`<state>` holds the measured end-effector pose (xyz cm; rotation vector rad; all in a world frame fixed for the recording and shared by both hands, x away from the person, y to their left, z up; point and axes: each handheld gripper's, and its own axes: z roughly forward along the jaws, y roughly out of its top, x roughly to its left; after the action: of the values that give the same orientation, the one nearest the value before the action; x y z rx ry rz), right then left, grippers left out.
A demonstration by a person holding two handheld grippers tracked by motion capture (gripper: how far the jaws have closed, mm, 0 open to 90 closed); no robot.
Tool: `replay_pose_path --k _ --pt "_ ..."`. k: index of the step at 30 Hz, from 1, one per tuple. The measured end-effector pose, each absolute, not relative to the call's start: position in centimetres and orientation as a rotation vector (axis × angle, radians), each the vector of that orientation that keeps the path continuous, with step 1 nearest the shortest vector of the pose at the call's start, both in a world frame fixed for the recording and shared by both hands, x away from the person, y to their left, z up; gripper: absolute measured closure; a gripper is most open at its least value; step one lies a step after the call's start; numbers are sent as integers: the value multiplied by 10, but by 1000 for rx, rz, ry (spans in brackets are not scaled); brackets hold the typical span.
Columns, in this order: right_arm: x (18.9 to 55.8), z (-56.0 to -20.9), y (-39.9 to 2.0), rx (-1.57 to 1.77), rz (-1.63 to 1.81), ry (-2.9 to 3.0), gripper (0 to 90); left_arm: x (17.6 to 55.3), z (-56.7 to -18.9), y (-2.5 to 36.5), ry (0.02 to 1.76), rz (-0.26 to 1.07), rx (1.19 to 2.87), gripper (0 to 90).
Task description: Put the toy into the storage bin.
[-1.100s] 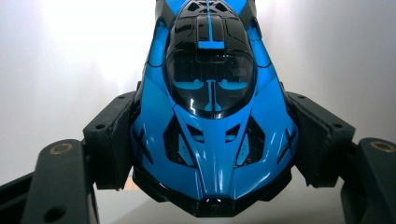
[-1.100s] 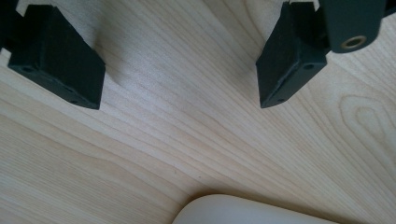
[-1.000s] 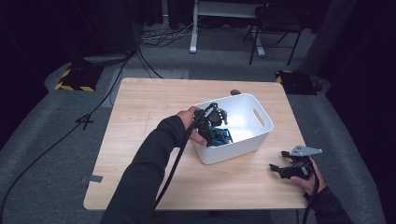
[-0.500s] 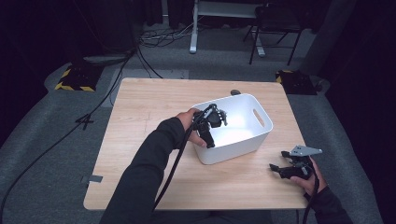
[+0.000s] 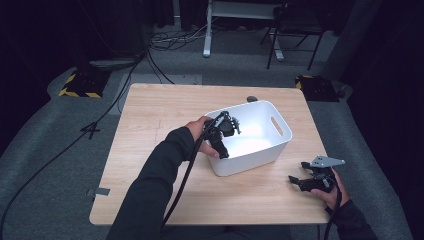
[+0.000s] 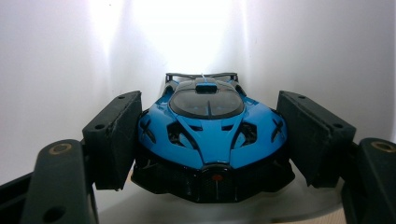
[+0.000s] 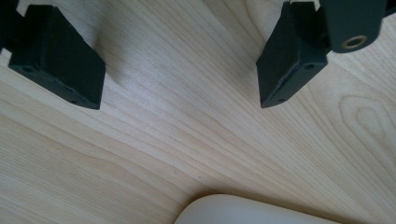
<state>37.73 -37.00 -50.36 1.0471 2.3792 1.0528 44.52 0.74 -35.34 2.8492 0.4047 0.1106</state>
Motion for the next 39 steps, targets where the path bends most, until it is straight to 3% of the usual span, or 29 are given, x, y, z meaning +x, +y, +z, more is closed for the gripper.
replay_pose_path --k 8,23,39 --pt "377 -504 -370 1048 1053 2379 155 443 -351 16 410 120 2788 236" --pt "377 -504 -370 1040 1053 2381 155 433 -350 24 413 283 2613 190" --pt "377 -504 -370 1039 1053 2381 155 429 -343 44 542 414 2348 182"
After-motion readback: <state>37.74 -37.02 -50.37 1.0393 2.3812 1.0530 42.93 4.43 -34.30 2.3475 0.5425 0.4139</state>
